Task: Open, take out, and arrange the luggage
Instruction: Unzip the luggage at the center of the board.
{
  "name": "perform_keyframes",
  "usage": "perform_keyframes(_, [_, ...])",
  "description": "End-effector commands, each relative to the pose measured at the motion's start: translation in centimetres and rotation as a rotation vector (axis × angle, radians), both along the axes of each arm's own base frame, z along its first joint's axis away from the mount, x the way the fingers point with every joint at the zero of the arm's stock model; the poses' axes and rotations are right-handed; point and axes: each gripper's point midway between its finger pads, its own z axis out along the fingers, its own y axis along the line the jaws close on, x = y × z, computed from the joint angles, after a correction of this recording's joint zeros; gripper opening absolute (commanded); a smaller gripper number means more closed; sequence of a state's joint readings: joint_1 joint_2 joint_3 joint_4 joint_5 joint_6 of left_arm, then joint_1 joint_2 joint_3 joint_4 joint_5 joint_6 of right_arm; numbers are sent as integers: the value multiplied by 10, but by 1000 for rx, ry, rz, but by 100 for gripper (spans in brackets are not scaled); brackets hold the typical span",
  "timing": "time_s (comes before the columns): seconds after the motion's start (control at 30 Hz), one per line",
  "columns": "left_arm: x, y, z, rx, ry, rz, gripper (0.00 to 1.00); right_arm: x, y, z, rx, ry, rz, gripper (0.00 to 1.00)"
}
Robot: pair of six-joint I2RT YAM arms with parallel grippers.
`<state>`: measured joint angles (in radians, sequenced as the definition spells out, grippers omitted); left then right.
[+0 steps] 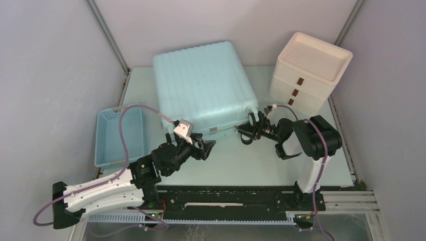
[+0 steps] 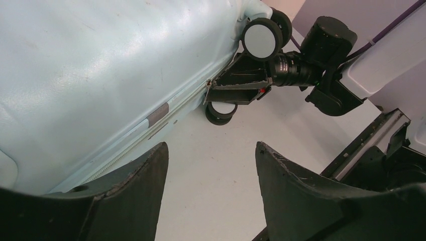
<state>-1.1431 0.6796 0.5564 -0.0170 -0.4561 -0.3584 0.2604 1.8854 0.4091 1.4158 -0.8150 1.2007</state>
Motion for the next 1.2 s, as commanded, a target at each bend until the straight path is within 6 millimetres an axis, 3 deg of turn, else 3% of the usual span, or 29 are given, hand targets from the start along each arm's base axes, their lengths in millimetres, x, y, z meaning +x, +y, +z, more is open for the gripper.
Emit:
perform_keyframes(0.0, [0,-2,9,-49,-10,-2,69,4,8,24,43,-104,-2,61])
perform_keyframes(0.43, [-3,-2,6,-63,1,-12,69,-8,25,31,51,-135,81,56])
perform_keyframes(1.17, [-3,-7,8,-61,7,-27,69,0,21,41,78,-122,67,46])
